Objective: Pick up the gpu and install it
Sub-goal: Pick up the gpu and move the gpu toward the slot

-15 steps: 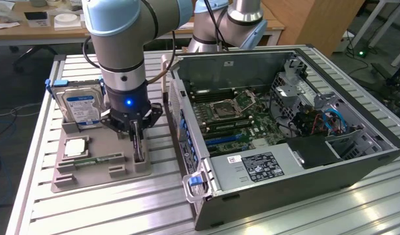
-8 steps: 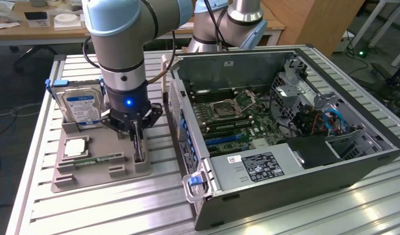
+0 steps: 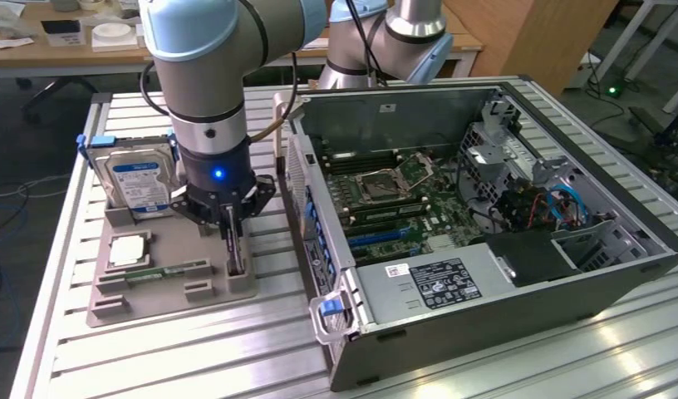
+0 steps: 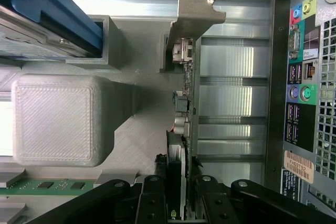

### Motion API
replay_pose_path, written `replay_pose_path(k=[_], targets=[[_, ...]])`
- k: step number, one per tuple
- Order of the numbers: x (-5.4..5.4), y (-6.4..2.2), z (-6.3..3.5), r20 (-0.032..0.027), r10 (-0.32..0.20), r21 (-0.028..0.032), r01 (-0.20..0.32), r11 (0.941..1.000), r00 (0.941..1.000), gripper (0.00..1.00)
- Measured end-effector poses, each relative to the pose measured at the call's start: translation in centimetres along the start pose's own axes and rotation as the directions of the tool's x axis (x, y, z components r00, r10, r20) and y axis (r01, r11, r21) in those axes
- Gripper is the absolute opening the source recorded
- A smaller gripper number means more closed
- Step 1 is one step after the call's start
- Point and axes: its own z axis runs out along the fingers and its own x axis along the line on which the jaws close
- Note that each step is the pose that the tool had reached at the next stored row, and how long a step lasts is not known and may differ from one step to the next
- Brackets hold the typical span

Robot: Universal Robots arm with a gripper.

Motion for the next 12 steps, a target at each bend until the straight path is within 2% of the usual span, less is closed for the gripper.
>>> replay_pose_path(k=[9, 12], targets=[[0.0, 0.0, -0.01, 0.0002, 0.0, -0.0001, 0.0, 1.0, 1.0, 0.27], [-0.01, 0.01, -0.67, -0.0001, 0.0, 0.0001, 0.0, 1.0, 1.0, 0.27]])
